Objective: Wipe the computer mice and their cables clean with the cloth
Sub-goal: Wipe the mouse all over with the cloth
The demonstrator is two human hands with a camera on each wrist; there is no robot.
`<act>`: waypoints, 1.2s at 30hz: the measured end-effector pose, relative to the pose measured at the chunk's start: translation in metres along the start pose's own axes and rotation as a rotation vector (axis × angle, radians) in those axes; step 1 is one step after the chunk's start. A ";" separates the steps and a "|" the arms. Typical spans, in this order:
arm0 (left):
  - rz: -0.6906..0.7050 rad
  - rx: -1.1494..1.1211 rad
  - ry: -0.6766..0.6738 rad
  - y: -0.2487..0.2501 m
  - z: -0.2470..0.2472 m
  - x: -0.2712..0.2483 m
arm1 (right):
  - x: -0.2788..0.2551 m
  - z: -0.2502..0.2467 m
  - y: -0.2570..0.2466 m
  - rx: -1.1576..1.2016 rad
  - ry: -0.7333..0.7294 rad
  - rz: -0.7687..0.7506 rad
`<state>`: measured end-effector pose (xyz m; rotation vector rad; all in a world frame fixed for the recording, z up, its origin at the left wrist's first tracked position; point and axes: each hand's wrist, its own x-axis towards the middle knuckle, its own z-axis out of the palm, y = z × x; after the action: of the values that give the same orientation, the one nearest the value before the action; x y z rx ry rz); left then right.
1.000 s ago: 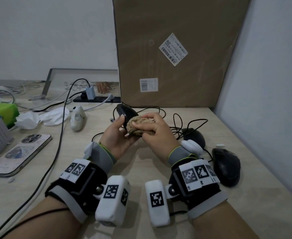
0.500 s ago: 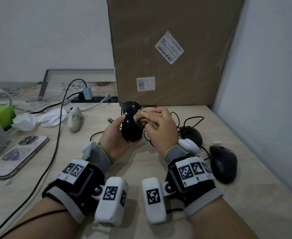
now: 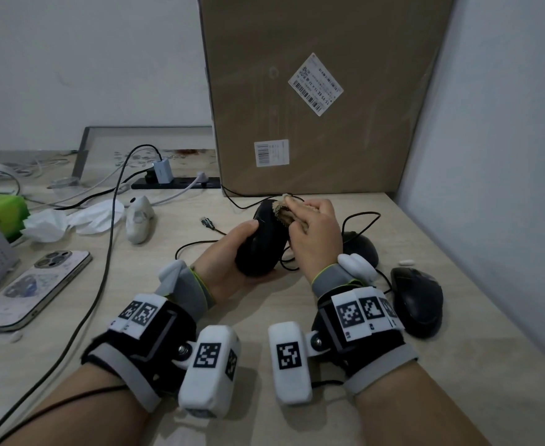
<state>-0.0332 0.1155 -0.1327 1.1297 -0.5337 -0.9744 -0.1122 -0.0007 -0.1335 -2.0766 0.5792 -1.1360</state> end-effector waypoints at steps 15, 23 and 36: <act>-0.034 -0.025 0.014 0.000 0.000 -0.002 | -0.001 0.000 0.000 0.003 0.018 -0.012; 0.003 -0.077 0.122 0.003 0.000 0.001 | -0.002 0.001 0.000 0.198 0.148 0.117; 0.008 0.028 0.055 0.002 0.002 -0.004 | -0.002 0.003 -0.004 0.030 0.023 0.025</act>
<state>-0.0363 0.1182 -0.1298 1.1746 -0.5086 -0.9290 -0.1104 0.0044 -0.1334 -2.0283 0.5940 -1.1493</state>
